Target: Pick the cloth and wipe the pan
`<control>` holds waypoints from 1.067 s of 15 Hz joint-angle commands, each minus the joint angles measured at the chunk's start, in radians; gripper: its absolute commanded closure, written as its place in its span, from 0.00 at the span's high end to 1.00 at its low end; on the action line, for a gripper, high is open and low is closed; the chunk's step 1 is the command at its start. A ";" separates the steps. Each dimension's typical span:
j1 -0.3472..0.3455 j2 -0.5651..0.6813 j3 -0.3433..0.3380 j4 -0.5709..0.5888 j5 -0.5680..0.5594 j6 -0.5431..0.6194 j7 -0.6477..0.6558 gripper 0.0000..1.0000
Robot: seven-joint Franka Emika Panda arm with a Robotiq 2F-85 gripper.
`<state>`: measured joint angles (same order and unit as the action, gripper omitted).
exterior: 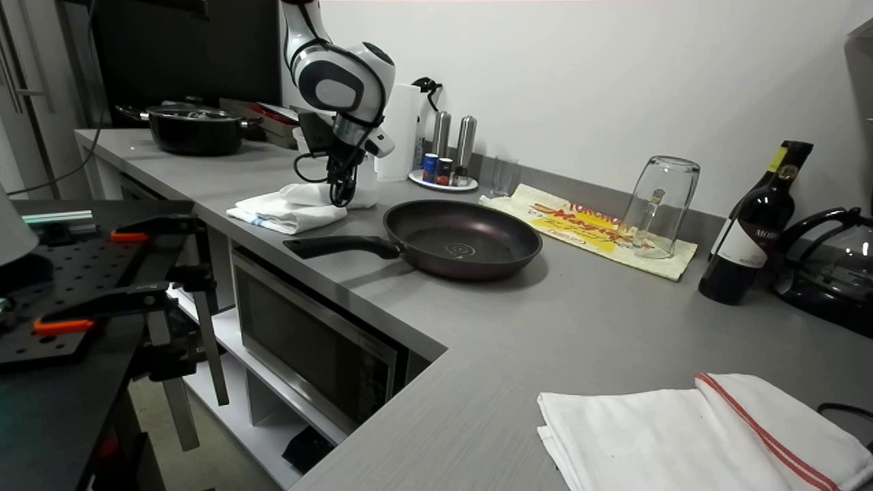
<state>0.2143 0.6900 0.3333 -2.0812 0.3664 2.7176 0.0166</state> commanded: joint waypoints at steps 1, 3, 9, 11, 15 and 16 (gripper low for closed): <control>0.000 0.013 0.006 0.026 -0.014 -0.008 0.026 0.34; 0.000 0.002 0.005 0.025 -0.015 -0.009 0.028 0.21; -0.017 -0.078 0.007 0.004 -0.013 -0.009 0.019 0.03; -0.022 -0.120 -0.004 -0.013 -0.019 0.001 0.018 0.04; 0.006 -0.202 -0.122 -0.059 -0.125 0.049 0.041 0.04; 0.009 -0.216 -0.157 -0.068 -0.163 0.054 0.050 0.04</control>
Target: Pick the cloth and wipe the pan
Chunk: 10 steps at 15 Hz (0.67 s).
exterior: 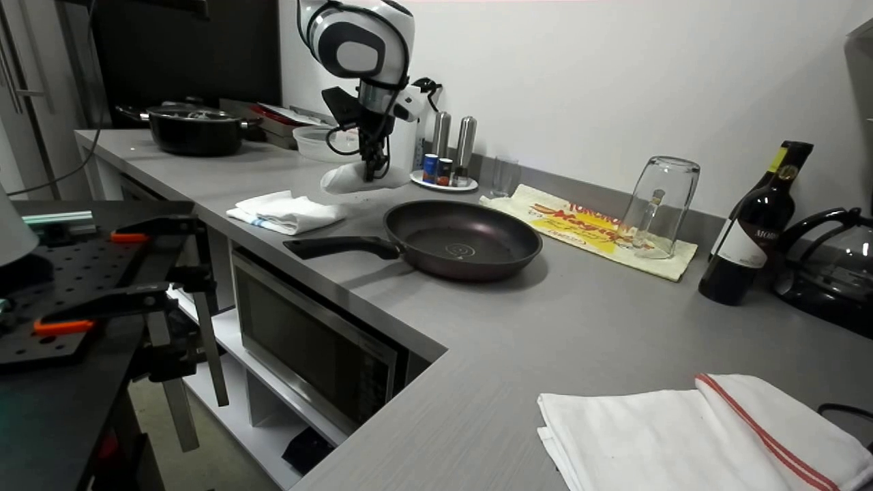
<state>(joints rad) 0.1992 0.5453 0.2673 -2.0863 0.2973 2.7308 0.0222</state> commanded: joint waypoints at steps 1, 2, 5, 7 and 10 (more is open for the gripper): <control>0.028 -0.083 -0.130 -0.073 -0.135 0.052 0.060 0.04; 0.036 -0.093 -0.173 -0.083 -0.183 0.071 0.080 0.04; 0.039 -0.115 -0.259 -0.095 -0.278 0.093 0.126 0.04; 0.043 -0.130 -0.297 -0.100 -0.324 0.102 0.153 0.04; 0.060 -0.144 -0.351 -0.095 -0.395 0.119 0.199 0.04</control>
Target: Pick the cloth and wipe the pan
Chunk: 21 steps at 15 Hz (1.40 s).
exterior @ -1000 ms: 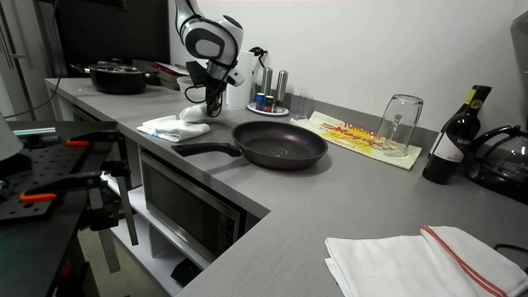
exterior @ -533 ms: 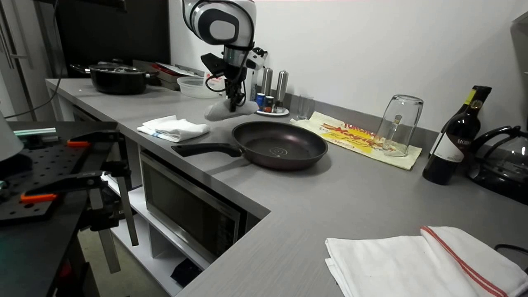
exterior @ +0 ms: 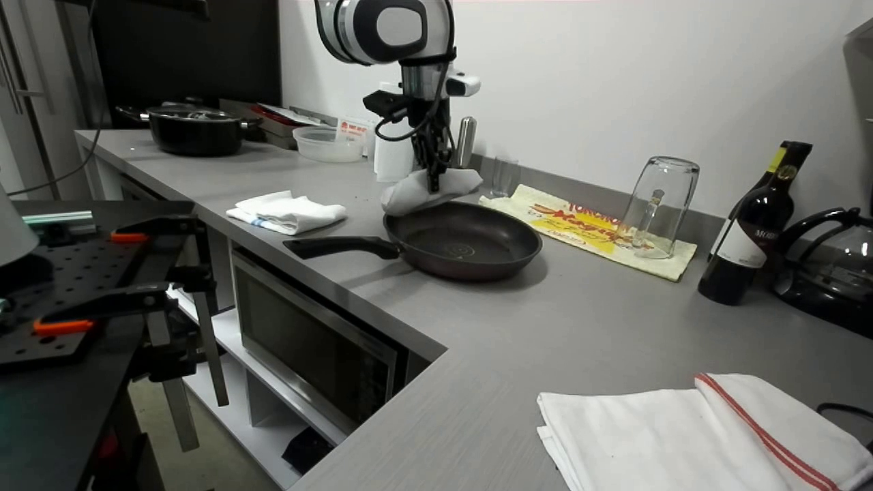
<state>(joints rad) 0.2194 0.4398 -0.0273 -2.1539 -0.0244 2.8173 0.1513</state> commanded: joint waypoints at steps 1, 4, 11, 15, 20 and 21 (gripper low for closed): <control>0.054 -0.031 -0.084 -0.021 -0.108 0.041 0.093 0.04; 0.123 0.018 -0.203 0.004 -0.248 0.059 0.196 0.04; 0.363 0.221 -0.507 0.096 -0.521 0.066 0.495 0.04; 0.448 0.305 -0.578 0.147 -0.517 0.063 0.567 0.04; 0.519 0.385 -0.670 0.208 -0.490 0.059 0.610 0.04; 0.526 0.396 -0.685 0.217 -0.485 0.057 0.613 0.04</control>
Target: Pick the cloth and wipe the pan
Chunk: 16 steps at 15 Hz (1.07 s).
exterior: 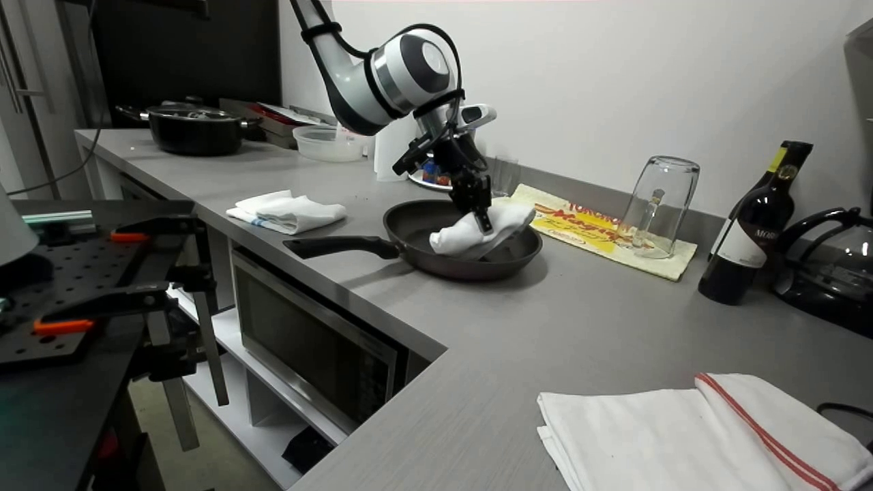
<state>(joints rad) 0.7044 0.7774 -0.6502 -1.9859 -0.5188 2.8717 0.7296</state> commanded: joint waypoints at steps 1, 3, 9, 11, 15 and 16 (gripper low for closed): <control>0.049 0.070 -0.077 0.055 0.014 0.004 0.037 0.04; 0.061 0.096 -0.102 0.068 0.023 0.007 0.043 0.04; 0.044 0.171 -0.111 0.100 0.080 0.006 0.032 0.04; 0.035 0.196 -0.105 0.116 0.111 0.003 0.027 0.04; 0.020 0.231 -0.100 0.143 0.170 0.000 0.017 0.04; 0.016 0.238 -0.100 0.150 0.184 0.000 0.016 0.04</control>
<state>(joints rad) 0.7325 0.9700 -0.7446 -1.8811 -0.3810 2.8717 0.7505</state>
